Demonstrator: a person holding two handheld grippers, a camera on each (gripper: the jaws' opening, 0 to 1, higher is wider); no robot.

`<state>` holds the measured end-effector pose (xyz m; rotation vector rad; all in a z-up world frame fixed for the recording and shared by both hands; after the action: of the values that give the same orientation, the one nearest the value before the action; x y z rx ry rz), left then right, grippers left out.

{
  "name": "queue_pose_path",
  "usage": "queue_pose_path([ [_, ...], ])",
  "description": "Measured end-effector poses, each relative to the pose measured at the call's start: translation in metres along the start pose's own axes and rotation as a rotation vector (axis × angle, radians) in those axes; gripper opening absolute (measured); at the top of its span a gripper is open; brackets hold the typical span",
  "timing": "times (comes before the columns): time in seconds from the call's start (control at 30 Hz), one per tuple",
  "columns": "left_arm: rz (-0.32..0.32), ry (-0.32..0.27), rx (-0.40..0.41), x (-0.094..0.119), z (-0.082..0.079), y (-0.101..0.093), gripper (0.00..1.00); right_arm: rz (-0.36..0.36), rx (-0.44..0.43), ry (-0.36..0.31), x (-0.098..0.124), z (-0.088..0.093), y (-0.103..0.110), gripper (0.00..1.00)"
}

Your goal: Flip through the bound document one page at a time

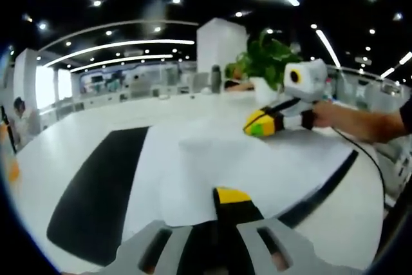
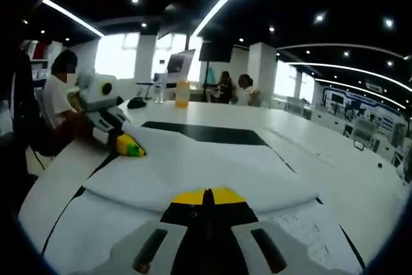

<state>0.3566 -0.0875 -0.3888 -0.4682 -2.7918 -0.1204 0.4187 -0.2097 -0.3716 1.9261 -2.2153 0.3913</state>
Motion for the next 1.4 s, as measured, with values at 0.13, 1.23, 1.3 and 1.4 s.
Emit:
queue_pose_path([
  [0.13, -0.004, 0.002, 0.0, 0.0, 0.001, 0.0, 0.03, -0.001, -0.002, 0.012, -0.002, 0.004, 0.0, 0.04],
  [1.23, -0.096, -0.133, -0.073, 0.016, -0.052, 0.039, 0.3, 0.004, -0.025, 0.039, -0.012, 0.005, -0.001, 0.04],
  [1.3, -0.059, -0.123, -0.087, 0.002, -0.055, 0.029, 0.3, 0.004, -0.032, 0.035, -0.011, 0.005, -0.001, 0.04],
  [1.4, -0.006, -0.111, -0.096, -0.014, -0.059, 0.017, 0.3, 0.007, -0.036, 0.03, -0.011, 0.005, -0.001, 0.04],
])
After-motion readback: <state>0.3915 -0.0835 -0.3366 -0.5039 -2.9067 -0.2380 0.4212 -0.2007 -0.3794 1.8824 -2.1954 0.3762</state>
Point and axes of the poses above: the point that each gripper's makers call its tool centre point, and the gripper's own axes: x roughly backward along the fingers, y roughly to its left, z roughly out of its underside, the point moved 1 cm from there along x, roughly backward along the fingers, and after that the axes turned 10 degrees about -z, right-handed, at the moved point
